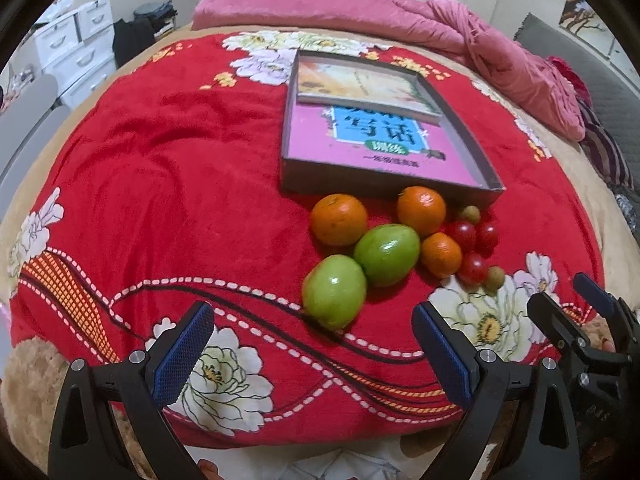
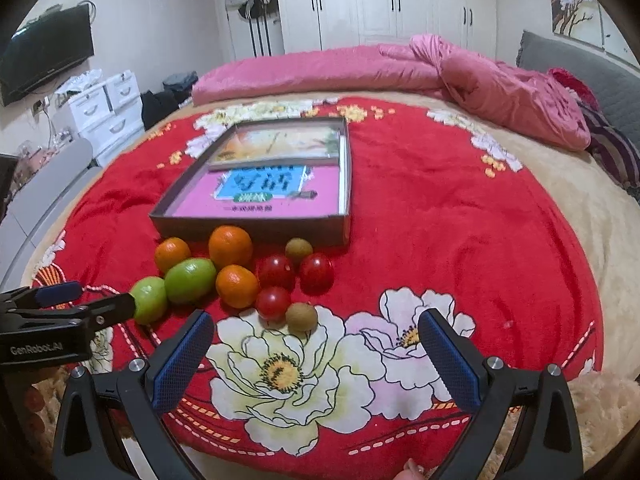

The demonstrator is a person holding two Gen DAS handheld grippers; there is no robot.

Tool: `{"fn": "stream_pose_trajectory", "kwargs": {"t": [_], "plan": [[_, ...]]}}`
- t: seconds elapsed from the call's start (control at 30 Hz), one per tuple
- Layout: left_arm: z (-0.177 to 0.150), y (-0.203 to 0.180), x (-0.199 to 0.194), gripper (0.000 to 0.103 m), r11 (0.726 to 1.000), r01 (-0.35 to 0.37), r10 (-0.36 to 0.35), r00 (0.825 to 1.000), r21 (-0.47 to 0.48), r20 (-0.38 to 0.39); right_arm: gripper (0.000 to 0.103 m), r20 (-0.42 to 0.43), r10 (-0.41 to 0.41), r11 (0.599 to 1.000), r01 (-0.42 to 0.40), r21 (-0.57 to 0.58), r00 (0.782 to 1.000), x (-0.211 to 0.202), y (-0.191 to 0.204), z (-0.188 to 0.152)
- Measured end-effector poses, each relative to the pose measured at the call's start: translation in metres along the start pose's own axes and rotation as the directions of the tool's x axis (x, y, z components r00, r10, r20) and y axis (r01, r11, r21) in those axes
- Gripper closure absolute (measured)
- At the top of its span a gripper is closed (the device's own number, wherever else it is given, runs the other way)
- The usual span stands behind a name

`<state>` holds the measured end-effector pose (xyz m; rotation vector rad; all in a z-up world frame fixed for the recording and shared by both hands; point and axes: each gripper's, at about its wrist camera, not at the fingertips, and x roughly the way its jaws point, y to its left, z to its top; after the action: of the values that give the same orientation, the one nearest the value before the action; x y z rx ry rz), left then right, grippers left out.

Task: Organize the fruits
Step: 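Move both open grippers toward the fruit pile beside the grey tray, then close the left gripper on a green guava while the right gripper grasps a small brown fruit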

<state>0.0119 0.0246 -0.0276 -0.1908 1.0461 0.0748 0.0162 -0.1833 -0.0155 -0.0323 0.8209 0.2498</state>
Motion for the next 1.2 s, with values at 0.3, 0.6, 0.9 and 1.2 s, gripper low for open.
{"fn": "stream_pose_trajectory", "kwargs": {"t": [0.3,0.6,0.9,1.2], "plan": [[0.001,0.008,0.019,0.004,0.999,0.047,-0.046,0.998,0.02,-0.043,0.0,-0.13,0.011,1.0,-0.015,-0.025,0.991,0.032,0.001,-0.002],[0.007,-0.004,0.023,0.004,0.988,0.124,-0.12,0.992,0.095,-0.05,0.009,-0.207,0.007,1.0,-0.013,-0.026,0.978,0.053,-0.007,-0.002],[0.012,0.014,0.033,0.007,0.992,0.097,-0.091,0.992,0.078,-0.085,0.044,-0.216,0.016,0.994,-0.039,-0.106,0.976,0.061,0.004,0.0],[0.011,0.008,0.039,0.037,0.985,0.132,-0.12,0.986,0.109,-0.115,0.065,-0.223,0.059,0.991,-0.085,-0.108,0.973,0.066,0.004,0.003]]}}
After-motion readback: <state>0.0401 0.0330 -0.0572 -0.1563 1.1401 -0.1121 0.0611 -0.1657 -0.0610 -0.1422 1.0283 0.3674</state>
